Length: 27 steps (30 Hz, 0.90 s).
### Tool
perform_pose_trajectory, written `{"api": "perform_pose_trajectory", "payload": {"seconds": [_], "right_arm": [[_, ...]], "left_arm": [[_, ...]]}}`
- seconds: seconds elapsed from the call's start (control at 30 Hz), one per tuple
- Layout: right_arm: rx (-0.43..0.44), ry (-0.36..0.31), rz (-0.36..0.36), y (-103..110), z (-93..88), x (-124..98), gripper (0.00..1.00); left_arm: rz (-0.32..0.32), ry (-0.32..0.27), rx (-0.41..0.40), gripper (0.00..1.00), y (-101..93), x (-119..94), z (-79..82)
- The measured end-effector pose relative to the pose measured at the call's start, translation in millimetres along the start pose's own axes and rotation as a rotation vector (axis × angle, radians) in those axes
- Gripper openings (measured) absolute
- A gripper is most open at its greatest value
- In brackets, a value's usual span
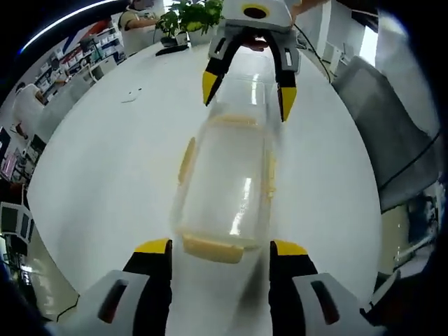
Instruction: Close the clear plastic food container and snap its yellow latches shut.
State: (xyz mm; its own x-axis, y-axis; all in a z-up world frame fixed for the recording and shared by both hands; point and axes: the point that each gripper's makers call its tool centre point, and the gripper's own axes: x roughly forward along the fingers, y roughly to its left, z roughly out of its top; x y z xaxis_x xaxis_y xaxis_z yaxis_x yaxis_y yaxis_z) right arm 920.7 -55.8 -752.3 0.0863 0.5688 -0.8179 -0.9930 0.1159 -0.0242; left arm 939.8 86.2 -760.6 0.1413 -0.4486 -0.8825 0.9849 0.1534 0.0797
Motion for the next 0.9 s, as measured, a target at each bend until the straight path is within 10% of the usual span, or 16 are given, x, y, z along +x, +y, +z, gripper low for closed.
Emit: {"api": "perform_pose_trajectory", "payload": {"seconds": [0.9], "right_arm": [[-0.028, 0.126, 0.05, -2.1, -26.2, 19.4, 0.61]], "left_arm": [[-0.073, 0.033, 0.027, 0.49, 1.2, 22.9, -12.9]]}}
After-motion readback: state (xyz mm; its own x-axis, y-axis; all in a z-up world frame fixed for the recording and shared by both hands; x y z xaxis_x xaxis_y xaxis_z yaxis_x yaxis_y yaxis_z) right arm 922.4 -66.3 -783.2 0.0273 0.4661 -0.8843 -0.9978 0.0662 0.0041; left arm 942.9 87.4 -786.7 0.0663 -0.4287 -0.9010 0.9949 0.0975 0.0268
